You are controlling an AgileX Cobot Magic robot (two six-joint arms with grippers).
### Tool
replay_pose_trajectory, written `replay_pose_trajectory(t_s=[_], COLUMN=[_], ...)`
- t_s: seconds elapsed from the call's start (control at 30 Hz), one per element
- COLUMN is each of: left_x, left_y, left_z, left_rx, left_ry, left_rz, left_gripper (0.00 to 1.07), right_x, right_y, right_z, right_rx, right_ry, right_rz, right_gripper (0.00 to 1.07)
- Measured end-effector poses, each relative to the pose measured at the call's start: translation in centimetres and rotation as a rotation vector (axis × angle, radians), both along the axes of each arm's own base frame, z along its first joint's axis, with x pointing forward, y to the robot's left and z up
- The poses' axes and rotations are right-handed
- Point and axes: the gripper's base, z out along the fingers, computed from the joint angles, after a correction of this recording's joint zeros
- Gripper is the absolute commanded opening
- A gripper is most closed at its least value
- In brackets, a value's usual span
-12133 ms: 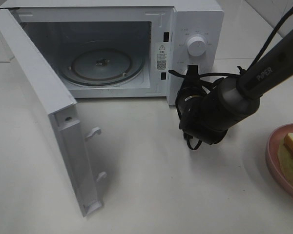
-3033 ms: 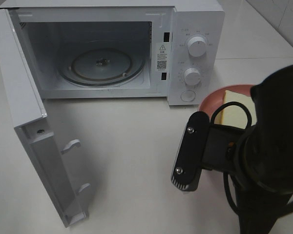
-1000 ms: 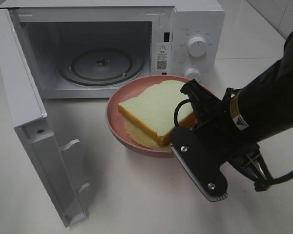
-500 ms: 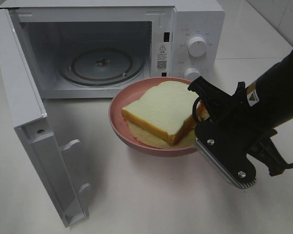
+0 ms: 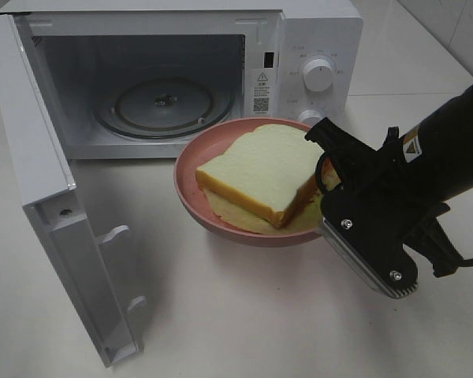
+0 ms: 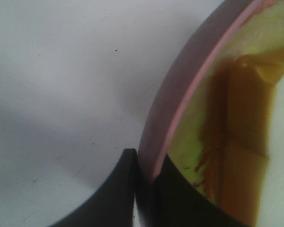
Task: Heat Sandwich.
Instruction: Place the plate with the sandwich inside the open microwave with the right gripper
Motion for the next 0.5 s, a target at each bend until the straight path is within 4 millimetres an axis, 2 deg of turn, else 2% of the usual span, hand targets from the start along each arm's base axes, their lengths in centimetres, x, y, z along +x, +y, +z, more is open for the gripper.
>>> replay_pose_trajectory(t_s=[0.27,0.5], left_x=[0.0,0.0], left_y=[0.0,0.0], left_z=[0.0,0.0], left_rx=[0.000,0.000], left_ry=[0.000,0.000], left_rz=[0.000,0.000], left_gripper=[1.00,1.00], right_x=[0.2,1.5], right_y=[0.2,2.3], right_z=[-0.1,-0.2], right_rx=[-0.009,-0.006], right_ry=[-0.009,-0.018], right_rz=[0.007,0.024], right_gripper=[0.00,0.00])
